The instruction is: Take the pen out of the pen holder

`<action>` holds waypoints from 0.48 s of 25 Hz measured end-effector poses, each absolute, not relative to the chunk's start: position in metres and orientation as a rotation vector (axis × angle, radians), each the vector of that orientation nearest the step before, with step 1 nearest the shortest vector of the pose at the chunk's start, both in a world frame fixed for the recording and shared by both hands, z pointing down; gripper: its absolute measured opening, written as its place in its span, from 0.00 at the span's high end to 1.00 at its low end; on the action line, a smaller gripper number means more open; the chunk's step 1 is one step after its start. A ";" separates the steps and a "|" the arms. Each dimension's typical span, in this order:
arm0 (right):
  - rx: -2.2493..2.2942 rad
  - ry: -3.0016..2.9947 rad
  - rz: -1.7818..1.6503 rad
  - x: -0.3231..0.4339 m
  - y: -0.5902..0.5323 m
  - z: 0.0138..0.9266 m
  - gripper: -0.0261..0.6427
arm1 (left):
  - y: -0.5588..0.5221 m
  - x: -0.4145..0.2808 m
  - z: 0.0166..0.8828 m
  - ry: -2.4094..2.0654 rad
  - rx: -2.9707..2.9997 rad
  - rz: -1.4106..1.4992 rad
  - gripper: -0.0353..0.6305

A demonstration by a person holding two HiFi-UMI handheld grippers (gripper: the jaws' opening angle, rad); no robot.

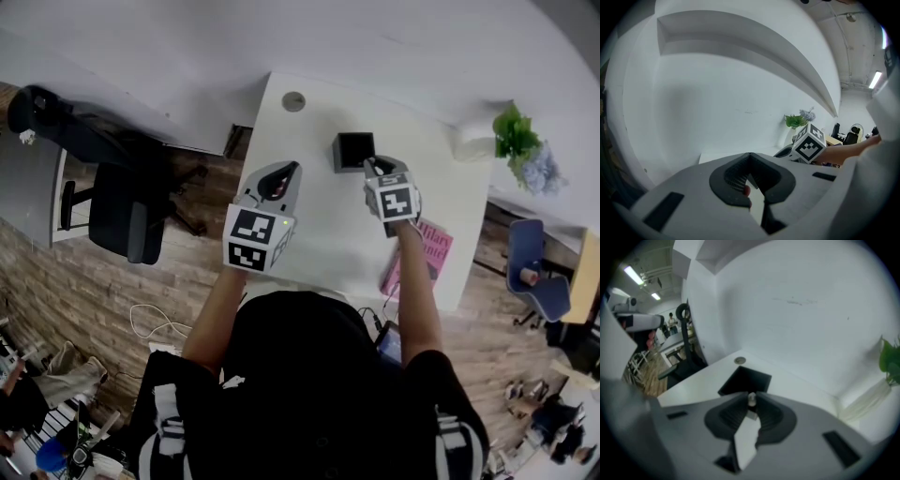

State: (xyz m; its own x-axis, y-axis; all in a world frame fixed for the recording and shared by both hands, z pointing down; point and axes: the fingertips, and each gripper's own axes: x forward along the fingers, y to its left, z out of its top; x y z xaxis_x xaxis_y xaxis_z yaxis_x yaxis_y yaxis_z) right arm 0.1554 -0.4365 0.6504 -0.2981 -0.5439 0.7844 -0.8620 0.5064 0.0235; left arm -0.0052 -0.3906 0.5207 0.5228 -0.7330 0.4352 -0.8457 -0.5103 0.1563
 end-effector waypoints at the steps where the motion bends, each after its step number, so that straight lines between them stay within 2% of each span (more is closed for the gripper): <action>1: 1.155 -1.991 0.526 0.154 -0.436 0.647 0.85 | -0.390 -0.005 0.520 -1.307 2.419 0.447 0.92; 12: 1.250 -2.062 0.466 0.150 -0.433 0.594 0.85 | -0.386 -0.005 0.497 -1.300 2.482 0.408 0.92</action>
State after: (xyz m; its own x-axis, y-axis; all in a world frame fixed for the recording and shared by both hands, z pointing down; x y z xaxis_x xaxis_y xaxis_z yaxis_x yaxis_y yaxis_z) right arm 0.1495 -0.4326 0.5939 -0.3145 -0.6377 0.7032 -0.8782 0.4766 0.0394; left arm -0.0050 -0.3863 0.4967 0.5480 -0.7415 0.3871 -0.8297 -0.5408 0.1385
